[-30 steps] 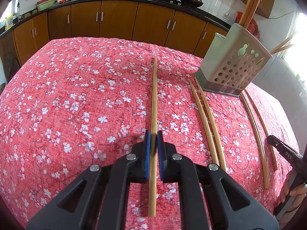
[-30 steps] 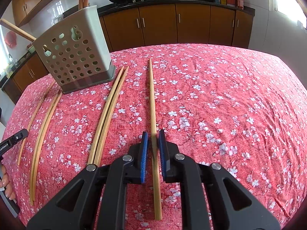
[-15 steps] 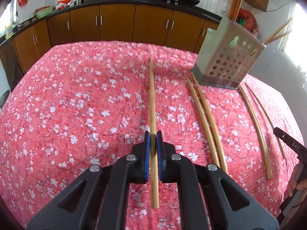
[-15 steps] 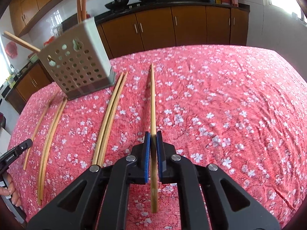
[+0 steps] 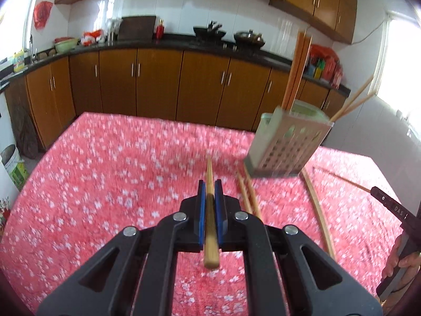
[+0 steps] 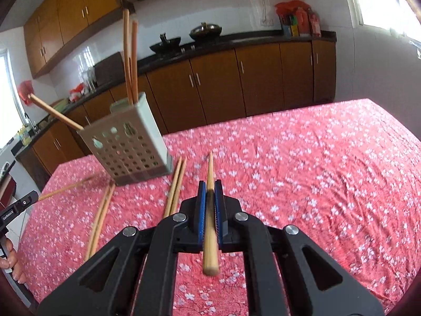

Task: Organize utensils
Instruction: 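Lift both held chopsticks upright and carry them above the utensil holder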

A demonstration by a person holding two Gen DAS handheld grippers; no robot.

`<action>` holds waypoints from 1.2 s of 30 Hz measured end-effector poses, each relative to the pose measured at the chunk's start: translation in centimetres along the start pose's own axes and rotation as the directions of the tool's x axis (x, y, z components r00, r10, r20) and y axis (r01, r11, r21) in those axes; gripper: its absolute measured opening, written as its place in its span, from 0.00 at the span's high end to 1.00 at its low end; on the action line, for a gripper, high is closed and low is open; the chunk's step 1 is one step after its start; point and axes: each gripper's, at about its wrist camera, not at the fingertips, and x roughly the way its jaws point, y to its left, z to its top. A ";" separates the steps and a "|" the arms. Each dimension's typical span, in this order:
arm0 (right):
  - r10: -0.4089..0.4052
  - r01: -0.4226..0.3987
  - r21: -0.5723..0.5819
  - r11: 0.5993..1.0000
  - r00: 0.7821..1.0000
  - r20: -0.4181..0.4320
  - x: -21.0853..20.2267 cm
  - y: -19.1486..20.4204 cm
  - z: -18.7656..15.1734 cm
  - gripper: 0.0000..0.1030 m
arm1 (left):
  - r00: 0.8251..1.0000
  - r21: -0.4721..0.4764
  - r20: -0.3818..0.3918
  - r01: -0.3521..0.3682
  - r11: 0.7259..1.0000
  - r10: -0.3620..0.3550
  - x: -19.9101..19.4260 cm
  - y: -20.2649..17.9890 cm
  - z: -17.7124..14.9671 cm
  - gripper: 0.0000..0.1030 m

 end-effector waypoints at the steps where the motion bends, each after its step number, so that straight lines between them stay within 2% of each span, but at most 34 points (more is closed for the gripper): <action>1: 0.004 -0.004 0.001 1.000 1.000 0.018 -0.4 0.0 0.4 0.93 | 1.000 -0.001 0.018 0.003 1.000 -0.003 -0.5 -0.1 0.5 0.92; 11: 0.036 -0.034 -0.018 0.999 0.991 0.126 -2.4 1.0 3.2 0.93 | 0.994 0.024 0.109 0.027 0.999 -0.029 -3.1 -0.7 3.9 0.93; 18: 0.116 -0.112 -0.030 0.993 0.968 0.224 -5.1 2.9 6.6 0.93 | 0.982 0.071 0.157 0.097 0.993 -0.107 -6.0 -2.4 6.2 0.93; 21: 0.165 -0.161 -0.039 0.986 0.944 0.286 -6.4 4.0 8.4 0.93 | 0.971 0.094 0.187 0.132 0.987 -0.148 -7.2 -3.7 7.2 0.93; 24: 0.202 -0.197 -0.053 0.979 0.912 0.357 -7.8 5.2 10.0 0.93 | 0.951 0.117 0.228 0.184 0.976 -0.207 -8.5 -5.7 8.8 0.93; 27: 0.226 -0.220 -0.062 0.973 0.880 0.419 -8.6 6.3 11.5 0.93 | 0.932 0.132 0.281 0.200 0.971 -0.230 -9.3 -7.3 10.4 0.93; 28: 0.233 -0.227 -0.068 0.972 0.863 0.448 -8.7 6.9 12.2 0.93 | 0.927 0.132 0.296 0.200 0.971 -0.231 -9.5 -7.7 11.0 0.93; 31: 0.224 -0.212 -0.082 0.974 0.832 0.507 -8.3 8.1 13.3 0.93 | 0.912 0.118 0.340 0.202 0.972 -0.230 -9.6 -8.6 13.0 0.93; 34: 0.210 -0.196 -0.085 0.977 0.813 0.544 -7.4 9.0 14.0 0.93 | 0.901 0.118 0.385 0.166 0.979 -0.199 -9.0 -9.5 14.8 0.93; 36: 0.185 -0.165 -0.087 0.982 0.806 0.563 -6.0 9.6 14.3 0.93 | 0.902 0.125 0.396 0.132 0.983 -0.172 -8.1 -9.9 15.5 0.93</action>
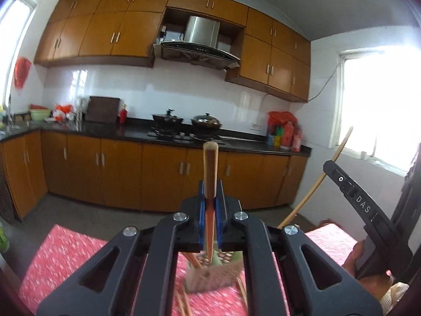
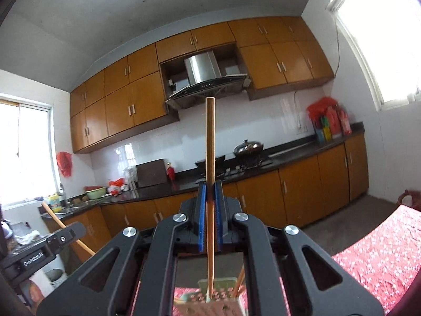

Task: Organize utensils
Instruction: 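Lift both held chopsticks upright and carry them above the utensil holder, then open both tools to drop the chopsticks into the holder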

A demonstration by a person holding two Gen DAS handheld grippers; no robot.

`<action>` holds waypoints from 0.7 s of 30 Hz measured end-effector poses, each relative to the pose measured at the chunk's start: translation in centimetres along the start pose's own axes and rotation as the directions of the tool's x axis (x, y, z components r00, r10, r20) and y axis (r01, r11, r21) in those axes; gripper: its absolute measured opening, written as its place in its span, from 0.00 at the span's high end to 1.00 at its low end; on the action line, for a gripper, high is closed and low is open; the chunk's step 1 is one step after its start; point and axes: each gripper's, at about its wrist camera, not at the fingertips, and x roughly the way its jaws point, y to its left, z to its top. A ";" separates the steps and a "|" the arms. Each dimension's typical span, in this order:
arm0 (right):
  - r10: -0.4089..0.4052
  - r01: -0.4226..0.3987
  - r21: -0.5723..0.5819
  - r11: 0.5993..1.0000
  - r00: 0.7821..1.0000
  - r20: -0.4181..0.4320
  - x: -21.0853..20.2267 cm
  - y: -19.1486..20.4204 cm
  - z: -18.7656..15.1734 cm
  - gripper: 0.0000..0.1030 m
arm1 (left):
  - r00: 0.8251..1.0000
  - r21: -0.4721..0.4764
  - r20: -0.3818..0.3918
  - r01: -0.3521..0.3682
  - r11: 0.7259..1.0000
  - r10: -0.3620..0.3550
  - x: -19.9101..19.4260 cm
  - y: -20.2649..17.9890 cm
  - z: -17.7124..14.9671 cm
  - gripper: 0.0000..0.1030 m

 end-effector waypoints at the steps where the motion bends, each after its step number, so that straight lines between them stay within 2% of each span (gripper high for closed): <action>1: -0.010 0.010 -0.007 1.000 1.000 0.003 0.4 0.0 -0.3 0.93 | 1.000 0.006 0.001 -0.015 1.000 0.015 0.8 0.0 -0.2 0.93; 9: -0.060 0.058 -0.026 0.998 0.995 -0.082 4.2 0.0 -4.4 0.93 | 0.999 -0.006 -0.002 -0.032 0.999 0.032 4.8 0.9 -2.8 0.93; 14: -0.060 0.050 -0.070 0.996 0.988 -0.145 4.3 0.8 -6.0 0.91 | 0.998 -0.013 -0.061 -0.025 1.000 0.024 6.7 0.7 -4.6 0.93; 15: -0.056 0.045 -0.069 0.997 0.986 -0.158 4.2 0.8 -6.1 0.89 | 0.997 -0.019 -0.067 -0.028 0.999 0.027 6.8 0.7 -4.7 0.92; 16: -0.057 0.046 -0.070 0.996 0.985 -0.165 4.0 0.8 -6.0 0.81 | 0.997 -0.020 -0.069 -0.032 0.999 0.030 6.8 0.8 -4.8 0.91; 17: -0.062 0.051 -0.071 0.996 0.984 -0.165 3.9 0.7 -5.9 0.69 | 0.997 -0.020 -0.070 -0.033 0.999 0.031 6.7 0.8 -4.8 0.90; 18: -0.065 0.054 -0.071 0.996 0.985 -0.160 3.7 0.7 -5.6 0.64 | 0.997 -0.020 -0.070 -0.036 0.999 0.035 6.5 0.9 -4.8 0.89; 21: -0.070 0.060 -0.071 0.996 0.987 -0.147 2.6 0.5 -4.8 0.62 | 0.997 -0.033 -0.064 -0.053 0.998 0.051 5.7 1.3 -4.5 0.83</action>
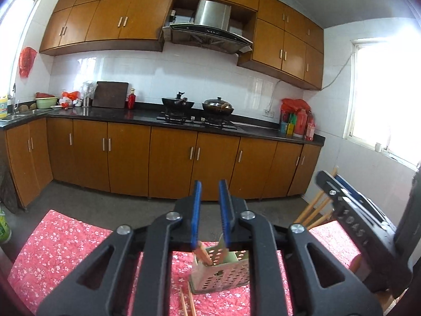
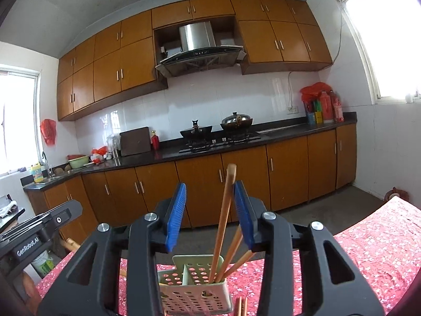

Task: Organize utensils
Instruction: 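Open both tools to drop the chopsticks into the holder, then lower each tool onto another bamboo chopstick on the cloth and close it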

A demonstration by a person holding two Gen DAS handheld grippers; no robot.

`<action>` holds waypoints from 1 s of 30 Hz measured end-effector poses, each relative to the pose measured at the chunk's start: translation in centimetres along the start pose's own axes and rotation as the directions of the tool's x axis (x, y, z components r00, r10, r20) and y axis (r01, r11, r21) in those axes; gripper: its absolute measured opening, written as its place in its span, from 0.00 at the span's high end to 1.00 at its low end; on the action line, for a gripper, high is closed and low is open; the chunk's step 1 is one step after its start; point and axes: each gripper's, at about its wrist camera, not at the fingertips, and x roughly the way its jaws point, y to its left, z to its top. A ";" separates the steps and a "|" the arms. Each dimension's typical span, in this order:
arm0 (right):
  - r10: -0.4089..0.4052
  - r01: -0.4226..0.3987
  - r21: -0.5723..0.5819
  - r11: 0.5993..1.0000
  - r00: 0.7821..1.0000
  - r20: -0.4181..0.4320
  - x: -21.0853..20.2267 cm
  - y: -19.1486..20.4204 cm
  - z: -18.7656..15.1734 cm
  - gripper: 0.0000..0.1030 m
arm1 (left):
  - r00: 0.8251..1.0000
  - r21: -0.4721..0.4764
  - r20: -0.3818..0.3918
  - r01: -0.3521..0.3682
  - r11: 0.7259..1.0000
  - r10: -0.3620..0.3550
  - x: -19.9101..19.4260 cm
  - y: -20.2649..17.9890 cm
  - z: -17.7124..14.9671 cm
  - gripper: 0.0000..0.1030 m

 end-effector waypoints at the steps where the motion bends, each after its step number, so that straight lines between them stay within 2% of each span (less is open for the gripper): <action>1: 0.000 0.000 0.005 1.000 1.000 0.002 -0.5 -0.2 0.3 0.62 | 1.000 -0.011 0.003 -0.006 1.000 0.006 -0.4 0.3 0.2 0.81; 8: -0.039 0.039 0.018 0.999 0.999 0.003 -4.3 -2.4 1.2 0.60 | 0.998 -0.043 -0.005 -0.060 0.997 0.060 -4.2 2.7 -0.1 0.72; 10: -0.061 0.062 0.022 0.998 0.998 -0.030 -5.0 -3.3 0.5 0.60 | 0.996 -0.044 -0.029 -0.082 0.996 0.080 -5.2 3.9 -1.3 0.72; 13: -0.090 0.092 0.007 0.996 0.982 -0.164 -4.9 -4.8 -2.7 0.60 | 0.990 -0.044 -0.079 -0.118 0.992 0.115 -6.0 5.4 -3.7 0.72; 15: -0.084 0.084 -0.012 0.996 0.955 -0.284 -4.1 -5.3 -5.5 0.60 | 0.981 -0.033 -0.141 -0.140 0.990 0.134 -5.8 6.4 -6.2 0.72; 18: -0.034 0.021 -0.031 0.999 0.867 -0.497 -2.4 -5.2 -11.0 0.65 | 0.959 -0.034 -0.251 -0.143 0.989 0.130 -4.7 7.3 -9.7 0.72; 19: -0.026 0.009 -0.035 0.999 0.842 -0.539 -2.1 -5.0 -12.3 0.71 | 0.946 -0.036 -0.299 -0.141 0.989 0.124 -4.2 7.6 -11.2 0.72; 20: -0.013 -0.007 -0.032 0.999 0.807 -0.590 -1.7 -4.8 -14.1 0.74 | 0.936 -0.039 -0.332 -0.137 0.990 0.116 -3.9 7.6 -12.4 0.72; 22: 0.000 -0.019 -0.022 1.000 0.755 -0.656 -1.2 -4.4 -16.8 0.74 | 0.920 -0.042 -0.380 -0.125 0.991 0.099 -3.4 7.3 -14.4 0.72; 24: 0.002 -0.017 -0.015 1.000 0.729 -0.685 -0.8 -4.2 -18.1 0.74 | 0.906 -0.044 -0.415 -0.108 0.993 0.080 -3.1 6.9 -15.7 0.72; 26: -0.003 -0.013 -0.017 1.000 0.713 -0.701 -0.3 -4.2 -18.8 0.74 | 0.893 -0.045 -0.446 -0.090 0.995 0.061 -2.8 6.6 -16.9 0.72; 30: -0.024 -0.003 -0.037 0.999 0.695 -0.719 0.3 -4.1 -19.8 0.75 | 0.874 -0.051 -0.484 -0.067 0.996 0.034 -2.5 6.1 -18.2 0.72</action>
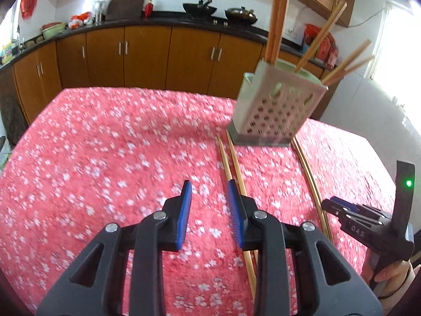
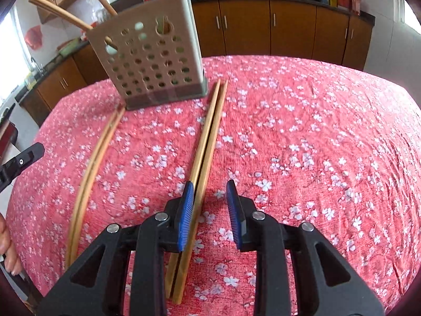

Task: Organize utensils
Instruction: 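Lower each tool onto another bamboo chopstick on the cloth and close it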

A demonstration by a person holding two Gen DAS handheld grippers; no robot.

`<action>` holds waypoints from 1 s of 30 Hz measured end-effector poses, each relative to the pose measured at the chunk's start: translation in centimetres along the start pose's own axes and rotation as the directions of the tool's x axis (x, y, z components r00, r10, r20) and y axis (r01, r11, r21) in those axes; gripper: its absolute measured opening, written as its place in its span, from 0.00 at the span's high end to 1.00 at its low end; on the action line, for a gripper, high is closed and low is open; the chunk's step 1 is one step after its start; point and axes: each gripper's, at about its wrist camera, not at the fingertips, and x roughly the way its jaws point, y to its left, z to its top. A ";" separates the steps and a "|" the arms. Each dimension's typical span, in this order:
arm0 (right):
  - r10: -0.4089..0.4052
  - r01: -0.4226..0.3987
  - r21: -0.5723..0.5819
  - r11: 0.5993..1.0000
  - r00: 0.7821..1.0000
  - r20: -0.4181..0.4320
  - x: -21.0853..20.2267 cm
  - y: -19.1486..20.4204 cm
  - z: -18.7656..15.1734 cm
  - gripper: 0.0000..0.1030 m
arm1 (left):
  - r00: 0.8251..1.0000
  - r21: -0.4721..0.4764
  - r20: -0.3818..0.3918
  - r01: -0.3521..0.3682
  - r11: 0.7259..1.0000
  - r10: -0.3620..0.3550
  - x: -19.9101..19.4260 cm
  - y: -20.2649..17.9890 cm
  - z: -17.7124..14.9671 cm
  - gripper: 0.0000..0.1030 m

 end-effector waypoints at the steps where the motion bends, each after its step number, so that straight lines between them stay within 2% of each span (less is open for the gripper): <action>1: -0.002 0.002 -0.002 1.000 1.000 0.001 0.0 0.1 0.1 0.75 | 1.000 0.001 -0.008 0.004 1.000 -0.004 0.1 -0.4 -0.1 0.72; 6: -0.063 0.063 -0.021 0.998 0.998 0.007 0.1 -0.2 -0.1 0.85 | 0.998 0.002 -0.051 0.032 1.000 -0.031 1.2 -0.9 -0.9 0.72; 8: -0.080 0.080 -0.012 0.997 0.997 0.010 0.2 -0.6 -0.1 0.92 | 0.996 0.002 -0.070 0.051 0.999 -0.050 1.5 -1.2 -1.3 0.73; 13: -0.095 0.094 0.035 0.995 0.995 0.019 -0.1 -2.1 -0.1 0.92 | 0.992 0.023 -0.105 0.073 0.997 -0.070 2.2 -2.3 -2.3 0.78; 19: -0.091 0.090 0.048 0.995 0.996 0.025 -0.4 -2.5 -0.2 0.92 | 0.988 0.053 -0.143 0.057 0.997 -0.049 3.1 -3.1 -3.3 0.87; 30: -0.084 0.082 0.060 0.995 0.996 0.035 -0.4 -2.4 -0.4 0.92 | 0.990 0.093 -0.137 0.026 0.995 -0.013 3.6 -3.9 -3.9 0.89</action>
